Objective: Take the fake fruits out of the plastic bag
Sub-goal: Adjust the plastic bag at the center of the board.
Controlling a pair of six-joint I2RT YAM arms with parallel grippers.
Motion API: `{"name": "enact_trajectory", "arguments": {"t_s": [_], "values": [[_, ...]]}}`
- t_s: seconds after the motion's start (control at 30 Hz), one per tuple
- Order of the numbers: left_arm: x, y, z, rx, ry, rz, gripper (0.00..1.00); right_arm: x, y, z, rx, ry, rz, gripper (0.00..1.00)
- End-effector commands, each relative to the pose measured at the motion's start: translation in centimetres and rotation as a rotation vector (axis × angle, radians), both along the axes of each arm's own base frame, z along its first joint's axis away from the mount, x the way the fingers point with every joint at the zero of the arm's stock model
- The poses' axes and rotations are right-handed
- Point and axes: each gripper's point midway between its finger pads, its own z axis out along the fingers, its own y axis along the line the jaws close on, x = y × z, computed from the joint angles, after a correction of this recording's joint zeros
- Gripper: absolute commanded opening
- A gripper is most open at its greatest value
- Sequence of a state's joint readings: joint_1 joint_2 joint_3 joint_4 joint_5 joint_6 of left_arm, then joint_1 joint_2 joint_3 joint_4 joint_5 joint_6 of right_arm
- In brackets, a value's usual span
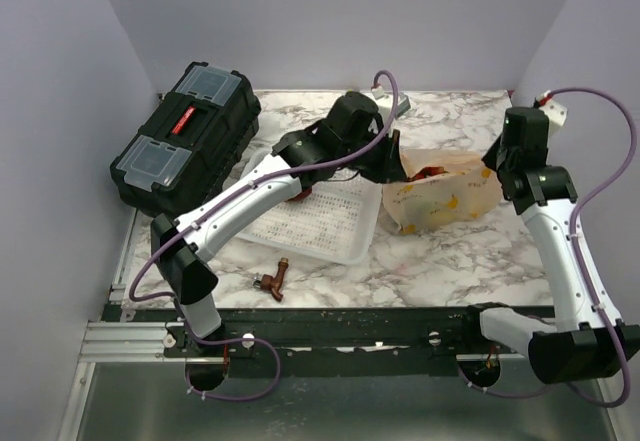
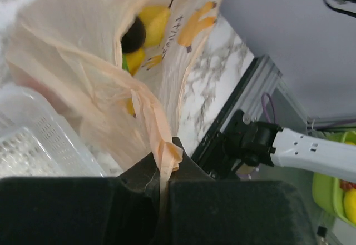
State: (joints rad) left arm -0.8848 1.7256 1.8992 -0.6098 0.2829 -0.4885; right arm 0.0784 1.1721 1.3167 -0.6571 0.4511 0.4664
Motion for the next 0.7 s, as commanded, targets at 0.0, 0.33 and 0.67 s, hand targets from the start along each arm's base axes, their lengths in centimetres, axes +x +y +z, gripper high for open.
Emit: {"name": "enact_trajectory", "arguments": {"t_s": [0.0, 0.33, 0.67], "values": [[-3.7, 0.3, -3.4, -0.005, 0.195, -0.084, 0.00, -4.8, -0.7, -3.8, 0.009, 0.109, -0.041, 0.30], [-6.1, 2.2, -5.3, -0.069, 0.239, -0.040, 0.00, -10.2, 3.3, 2.8, 0.054, 0.037, 0.265, 0.80], [-5.0, 2.6, -6.2, -0.041, 0.227, 0.087, 0.00, -10.5, 13.1, 0.8, 0.336, 0.061, 0.768, 0.66]]}}
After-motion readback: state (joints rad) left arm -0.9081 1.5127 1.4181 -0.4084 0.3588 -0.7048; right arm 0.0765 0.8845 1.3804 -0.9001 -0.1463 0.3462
